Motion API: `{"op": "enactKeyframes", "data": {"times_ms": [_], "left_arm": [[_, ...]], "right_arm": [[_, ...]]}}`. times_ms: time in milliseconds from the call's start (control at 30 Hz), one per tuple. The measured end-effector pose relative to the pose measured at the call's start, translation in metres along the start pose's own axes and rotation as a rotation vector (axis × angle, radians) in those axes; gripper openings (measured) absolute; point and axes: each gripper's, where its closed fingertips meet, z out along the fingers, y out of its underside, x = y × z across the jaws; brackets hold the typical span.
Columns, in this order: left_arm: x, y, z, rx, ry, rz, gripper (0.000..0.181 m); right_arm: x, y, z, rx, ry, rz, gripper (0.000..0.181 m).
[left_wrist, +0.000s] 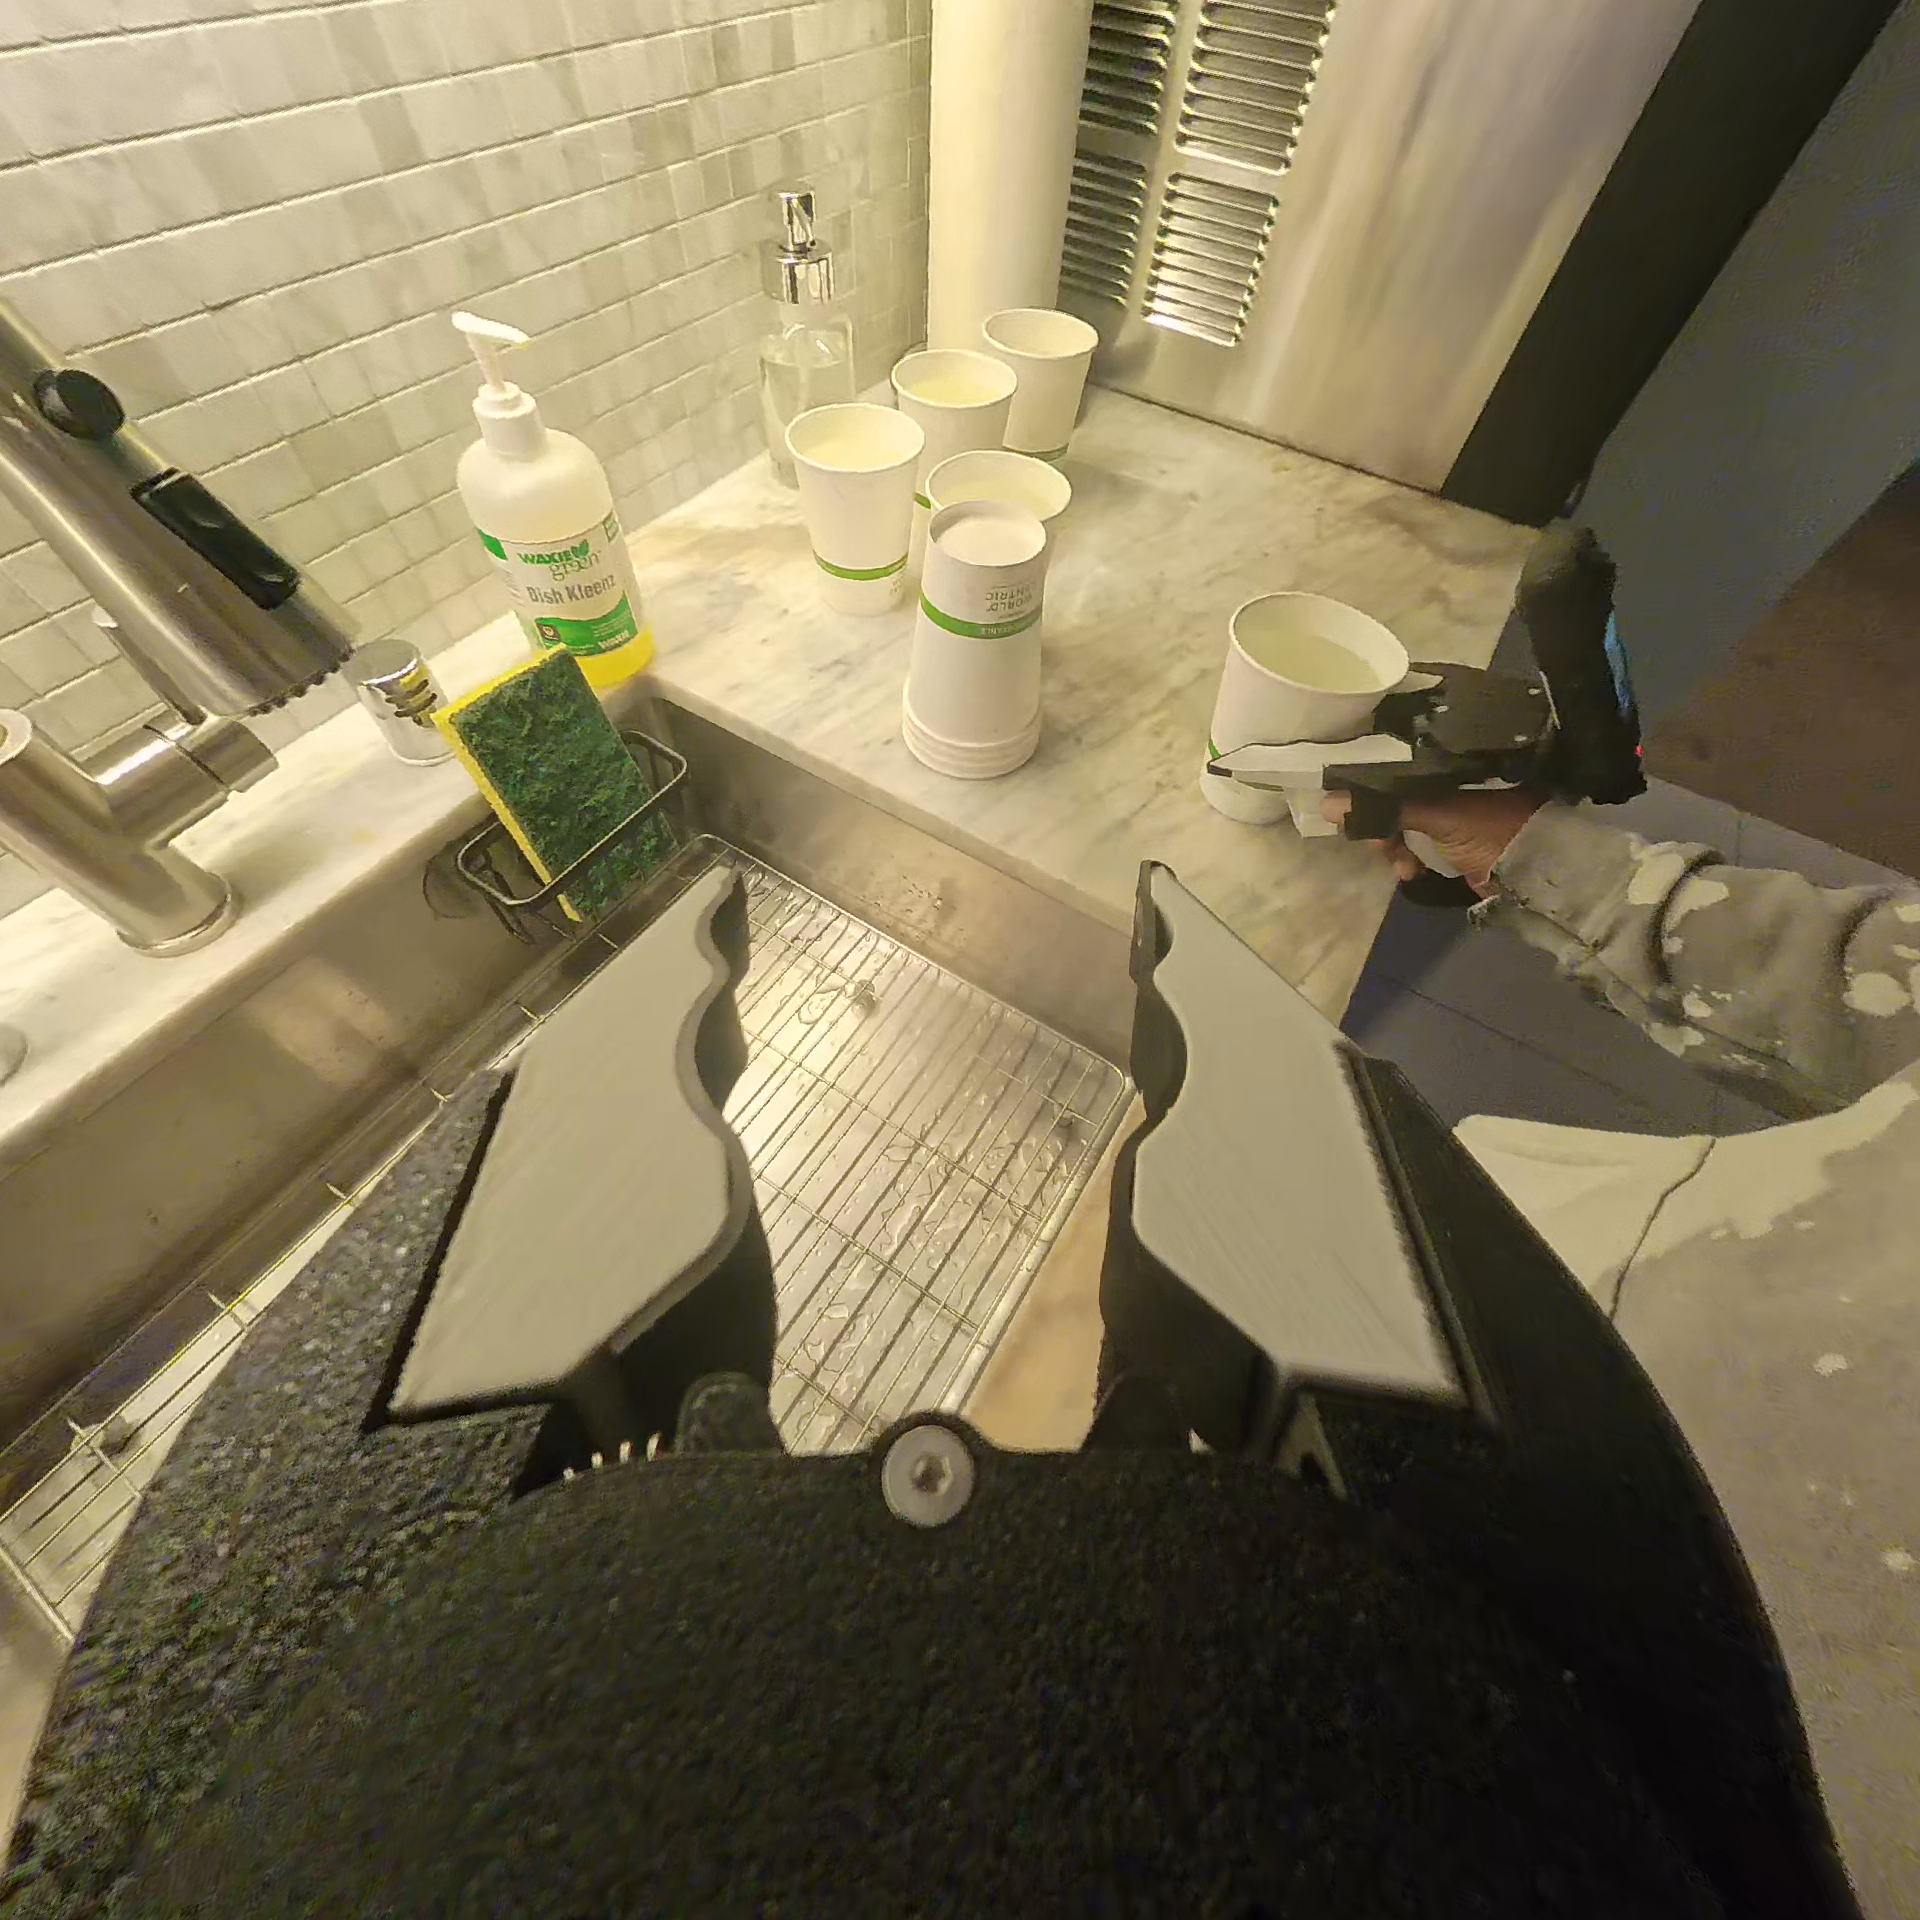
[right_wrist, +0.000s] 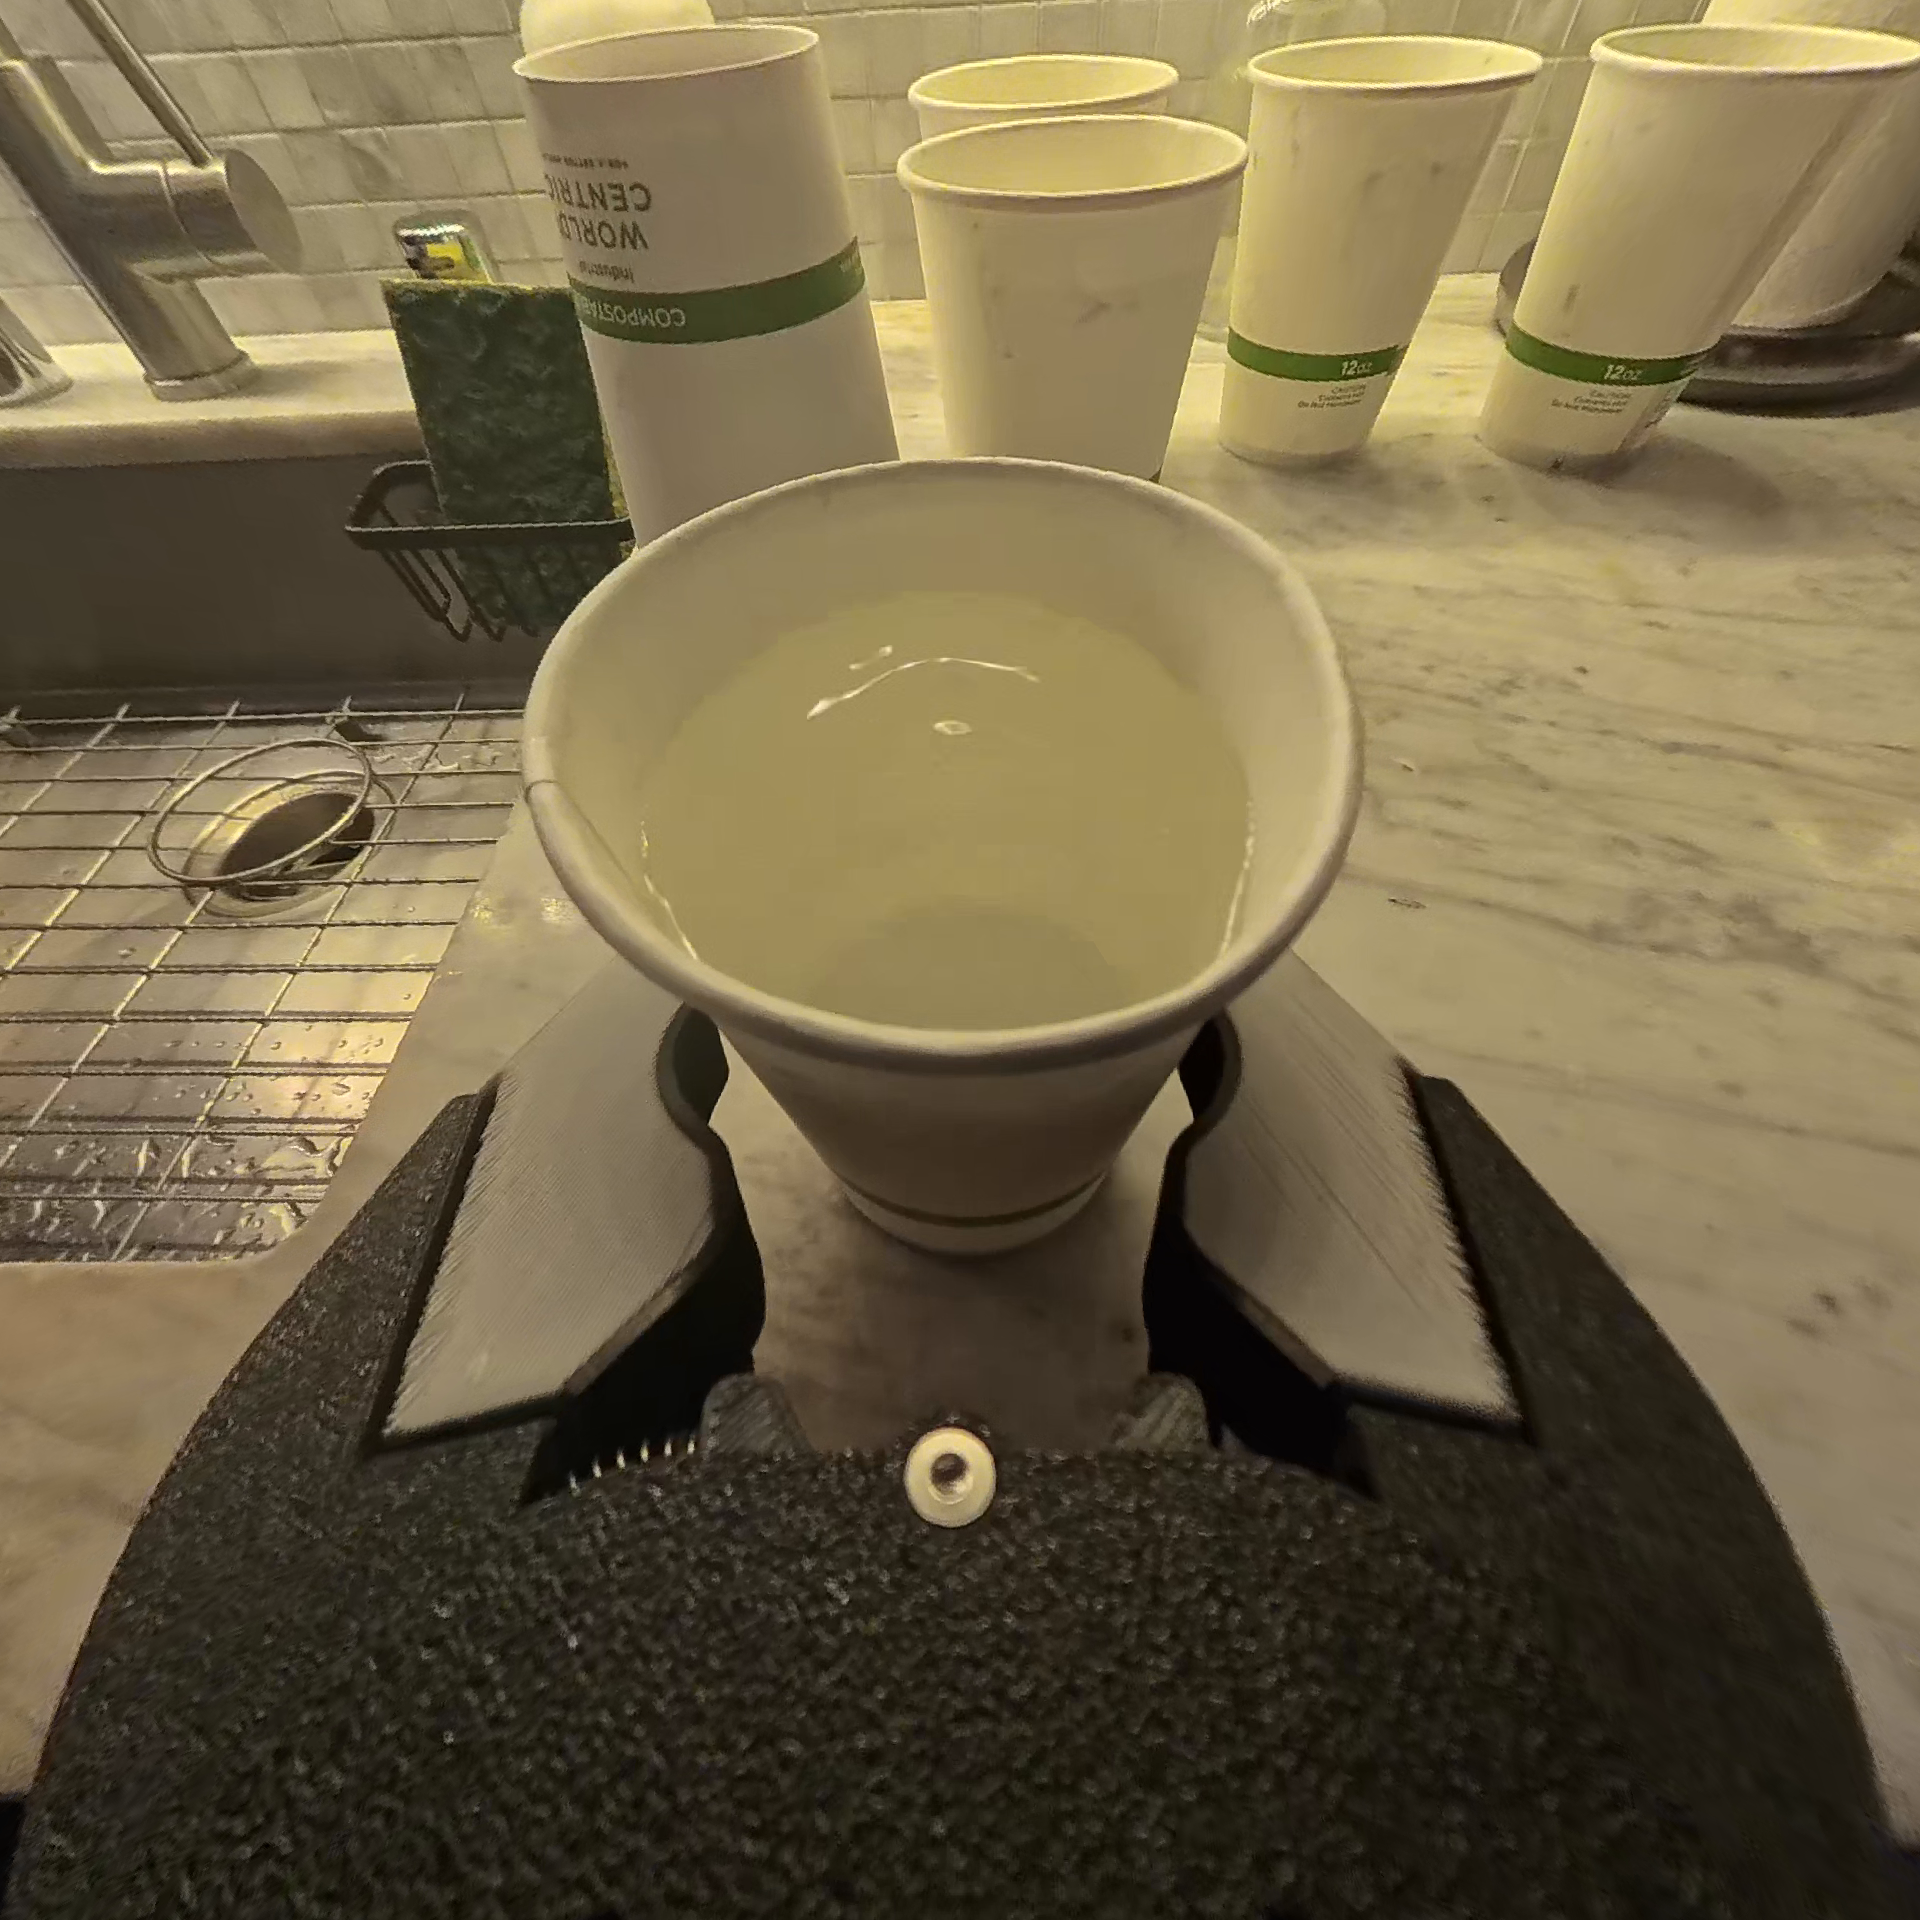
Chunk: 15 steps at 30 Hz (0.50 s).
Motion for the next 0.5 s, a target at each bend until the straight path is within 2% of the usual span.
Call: {"op": "enactKeyframes", "data": {"times_ms": [267,500], "left_arm": [[0.005,0.006,0.011,-0.005,0.006,0.0,0.073],[0.016,0.004,0.028,-0.014,0.041,0.012,0.073]], "right_arm": [[0.002,-0.007,-0.007,0.07,-0.012,0.033,0.085],[0.001,-0.005,-0.008,0.058,-0.023,0.007,0.084]]}}
